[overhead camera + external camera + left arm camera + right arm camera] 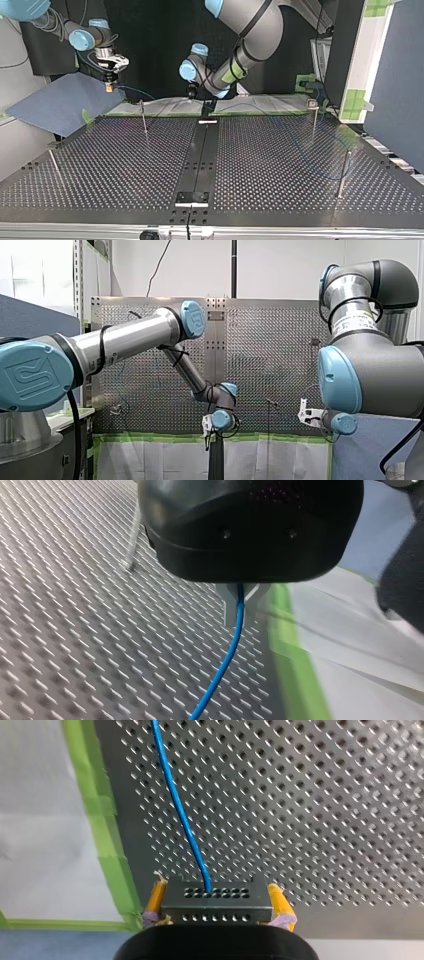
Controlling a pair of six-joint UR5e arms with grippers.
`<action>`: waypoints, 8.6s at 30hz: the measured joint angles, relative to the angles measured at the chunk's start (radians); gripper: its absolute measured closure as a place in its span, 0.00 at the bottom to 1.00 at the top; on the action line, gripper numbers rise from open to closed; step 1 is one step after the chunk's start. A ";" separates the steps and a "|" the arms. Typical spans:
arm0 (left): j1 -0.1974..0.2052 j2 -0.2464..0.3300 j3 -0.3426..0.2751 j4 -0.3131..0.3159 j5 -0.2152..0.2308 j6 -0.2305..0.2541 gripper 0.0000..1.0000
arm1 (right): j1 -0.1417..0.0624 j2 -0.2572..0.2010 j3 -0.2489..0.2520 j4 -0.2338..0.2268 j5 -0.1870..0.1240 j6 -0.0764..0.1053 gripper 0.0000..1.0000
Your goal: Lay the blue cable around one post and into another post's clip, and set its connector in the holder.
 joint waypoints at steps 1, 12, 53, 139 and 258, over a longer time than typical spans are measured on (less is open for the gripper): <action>-0.003 0.008 0.000 -0.001 -0.002 0.001 1.00 | -0.004 -0.003 0.000 0.000 0.000 0.000 1.00; -0.042 0.047 0.000 -0.007 -0.032 0.007 1.00 | -0.068 -0.012 0.017 -0.033 -0.027 0.012 1.00; -0.139 0.048 0.053 -0.058 -0.046 0.075 1.00 | -0.156 -0.012 0.013 -0.101 -0.066 0.082 1.00; -0.040 0.046 0.125 -0.139 0.071 -0.037 0.13 | -0.141 -0.010 -0.107 -0.079 -0.066 0.154 1.00; -0.082 0.198 -0.062 -0.255 0.172 0.072 0.00 | -0.076 0.001 -0.179 -0.017 -0.078 0.131 1.00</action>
